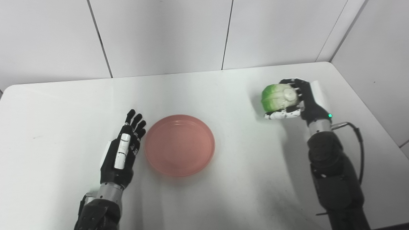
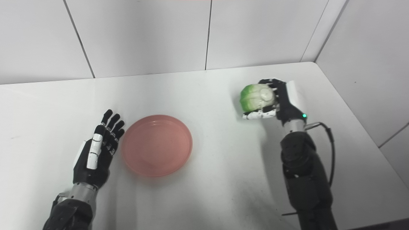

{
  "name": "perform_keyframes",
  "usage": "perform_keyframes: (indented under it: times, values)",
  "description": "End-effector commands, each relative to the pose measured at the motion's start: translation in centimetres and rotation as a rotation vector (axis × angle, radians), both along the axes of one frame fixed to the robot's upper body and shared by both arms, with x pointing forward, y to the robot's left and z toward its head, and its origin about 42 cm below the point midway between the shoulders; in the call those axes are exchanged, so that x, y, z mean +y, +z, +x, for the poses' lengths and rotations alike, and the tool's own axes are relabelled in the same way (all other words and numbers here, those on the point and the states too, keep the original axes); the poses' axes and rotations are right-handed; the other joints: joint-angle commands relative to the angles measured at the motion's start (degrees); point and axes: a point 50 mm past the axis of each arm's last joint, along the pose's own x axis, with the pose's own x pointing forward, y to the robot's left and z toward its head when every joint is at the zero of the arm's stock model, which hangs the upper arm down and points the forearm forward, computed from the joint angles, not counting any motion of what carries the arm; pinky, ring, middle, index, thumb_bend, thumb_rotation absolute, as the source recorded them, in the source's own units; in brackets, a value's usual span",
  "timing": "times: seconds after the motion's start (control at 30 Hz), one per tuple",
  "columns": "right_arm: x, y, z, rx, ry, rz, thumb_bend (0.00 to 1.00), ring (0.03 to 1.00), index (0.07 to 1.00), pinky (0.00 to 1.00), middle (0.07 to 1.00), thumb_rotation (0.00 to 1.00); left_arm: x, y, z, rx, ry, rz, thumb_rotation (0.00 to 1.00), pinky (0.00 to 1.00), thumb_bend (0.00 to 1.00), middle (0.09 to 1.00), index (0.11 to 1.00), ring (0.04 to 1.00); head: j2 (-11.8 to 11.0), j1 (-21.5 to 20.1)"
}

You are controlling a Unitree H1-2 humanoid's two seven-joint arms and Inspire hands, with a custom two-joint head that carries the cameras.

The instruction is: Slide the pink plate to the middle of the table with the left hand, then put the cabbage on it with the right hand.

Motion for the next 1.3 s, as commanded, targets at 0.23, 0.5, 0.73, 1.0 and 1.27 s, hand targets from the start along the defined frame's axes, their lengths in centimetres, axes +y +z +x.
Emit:
perform_keyframes:
  times: [0.23, 0.5, 0.73, 1.0, 1.27]
  values:
    - [8.1, 1.9, -2.4, -0.218, 0.341, 0.092, 0.51, 0.404, 0.539, 0.33, 0.483, 0.0, -1.9, 2.3, 0.3, -0.067, 0.005, -0.009, 0.84, 1.0, 0.67, 0.975, 0.972, 0.97, 0.5, 3.68]
    - [12.1, 1.5, -4.8, -0.219, 0.513, 0.134, 0.52, 0.411, 0.526, 0.34, 0.499, 0.0, -3.0, 2.3, 0.4, -0.057, 0.002, -0.007, 0.82, 1.0, 0.67, 0.976, 0.977, 0.976, 0.86, 6.82]
    - [15.1, 1.4, -6.2, -0.208, 0.653, 0.165, 0.52, 0.417, 0.519, 0.35, 0.497, 0.0, -4.2, 2.5, 0.5, -0.06, 0.005, 0.002, 0.82, 1.0, 0.66, 0.983, 0.983, 0.984, 1.23, 9.98]
    - [15.9, -0.4, -5.3, -0.178, 0.711, 0.055, 0.52, 0.421, 0.527, 0.37, 0.487, 0.0, -4.8, 2.7, 0.6, -0.07, 0.025, 0.036, 0.84, 1.0, 0.69, 0.994, 0.986, 0.995, 1.59, 10.71]
    - [15.6, -1.6, -4.0, -0.2, 0.728, -0.081, 0.52, 0.415, 0.527, 0.37, 0.492, 0.0, -4.9, 2.7, 0.5, -0.068, 0.032, 0.023, 0.85, 1.0, 0.7, 1.0, 0.993, 0.999, 1.84, 10.34]
